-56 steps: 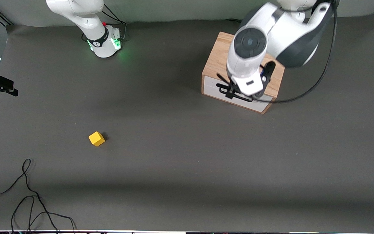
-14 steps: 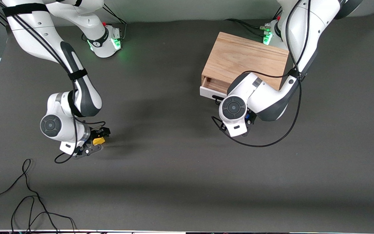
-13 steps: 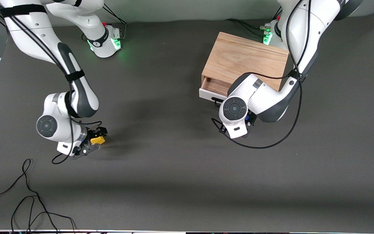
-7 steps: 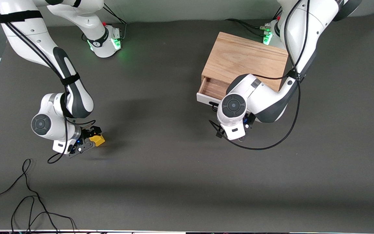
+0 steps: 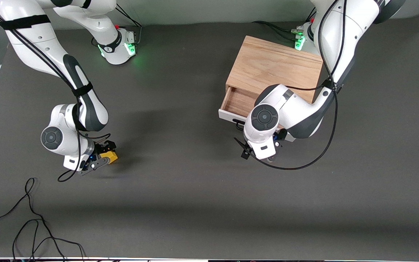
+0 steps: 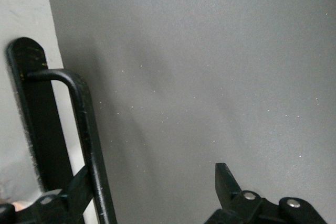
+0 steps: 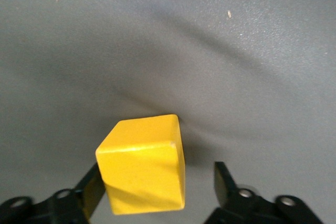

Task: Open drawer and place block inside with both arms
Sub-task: 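Pull the drawer open with the left gripper while the right gripper grasps the cube, then lift the yellow cube with the right gripper while the left gripper withdraws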

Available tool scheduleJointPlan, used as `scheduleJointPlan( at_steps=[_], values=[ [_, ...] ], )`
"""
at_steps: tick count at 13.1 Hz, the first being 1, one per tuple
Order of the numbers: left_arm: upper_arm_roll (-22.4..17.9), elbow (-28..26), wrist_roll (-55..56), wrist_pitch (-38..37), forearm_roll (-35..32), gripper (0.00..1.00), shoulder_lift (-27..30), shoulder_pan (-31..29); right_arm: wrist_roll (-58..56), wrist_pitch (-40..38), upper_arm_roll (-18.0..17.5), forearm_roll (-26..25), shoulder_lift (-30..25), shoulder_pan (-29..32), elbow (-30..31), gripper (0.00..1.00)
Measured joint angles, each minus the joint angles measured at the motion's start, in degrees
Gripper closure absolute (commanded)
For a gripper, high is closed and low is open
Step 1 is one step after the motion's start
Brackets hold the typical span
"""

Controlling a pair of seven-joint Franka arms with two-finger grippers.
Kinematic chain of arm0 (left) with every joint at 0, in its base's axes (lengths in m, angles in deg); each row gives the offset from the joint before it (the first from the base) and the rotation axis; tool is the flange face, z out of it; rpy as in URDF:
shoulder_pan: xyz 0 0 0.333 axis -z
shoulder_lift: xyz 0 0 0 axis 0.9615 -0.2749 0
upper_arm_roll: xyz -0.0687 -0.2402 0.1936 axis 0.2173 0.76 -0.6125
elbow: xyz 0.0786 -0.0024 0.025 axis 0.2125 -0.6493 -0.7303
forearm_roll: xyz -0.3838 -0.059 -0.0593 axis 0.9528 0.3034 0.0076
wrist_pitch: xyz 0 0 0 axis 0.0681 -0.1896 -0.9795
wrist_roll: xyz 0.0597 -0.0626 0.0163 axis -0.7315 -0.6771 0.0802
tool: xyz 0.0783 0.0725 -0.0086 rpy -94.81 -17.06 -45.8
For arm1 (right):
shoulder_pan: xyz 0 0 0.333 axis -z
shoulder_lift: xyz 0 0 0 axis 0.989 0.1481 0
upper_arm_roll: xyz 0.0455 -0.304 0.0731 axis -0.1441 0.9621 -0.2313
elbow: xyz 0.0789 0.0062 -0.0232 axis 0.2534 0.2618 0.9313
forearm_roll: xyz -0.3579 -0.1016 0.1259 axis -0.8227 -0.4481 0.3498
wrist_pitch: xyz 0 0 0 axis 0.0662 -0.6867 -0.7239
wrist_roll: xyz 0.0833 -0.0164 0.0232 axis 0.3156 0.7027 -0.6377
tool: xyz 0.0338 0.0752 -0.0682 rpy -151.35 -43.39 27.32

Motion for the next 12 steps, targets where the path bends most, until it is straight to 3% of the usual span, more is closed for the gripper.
scheduleJointPlan(
  at_steps=[1, 2, 5, 7, 12],
  values=[
    [-0.21, 0.05, 0.09, 0.36, 0.00, 0.00, 0.00, 0.03, 0.00, 0.04, 0.02, 0.62, 0.19, 0.01, 0.04, 0.91],
    [-0.48, 0.14, 0.09, 1.06, -0.01, 0.00, 0.00, 0.04, 0.00, 0.05, 0.03, 2.20, 0.22, 0.02, 0.06, 1.00],
    [-1.24, 0.63, 0.08, 6.29, -1.21, 0.00, -0.38, 0.27, 0.00, -0.16, 0.10, 8.32, -0.60, 0.02, -0.03, 1.00],
    [-1.34, 1.00, 0.08, 7.04, -1.82, 0.00, -0.89, 0.48, 0.19, -2.37, 0.98, 9.57, -3.21, -0.01, -0.35, 1.00],
    [-1.35, 1.00, 0.07, 7.11, -2.50, 0.00, -0.90, 0.69, 0.23, -17.94, 6.02, 9.83, -16.04, 0.12, -0.94, 1.00]
  ],
)
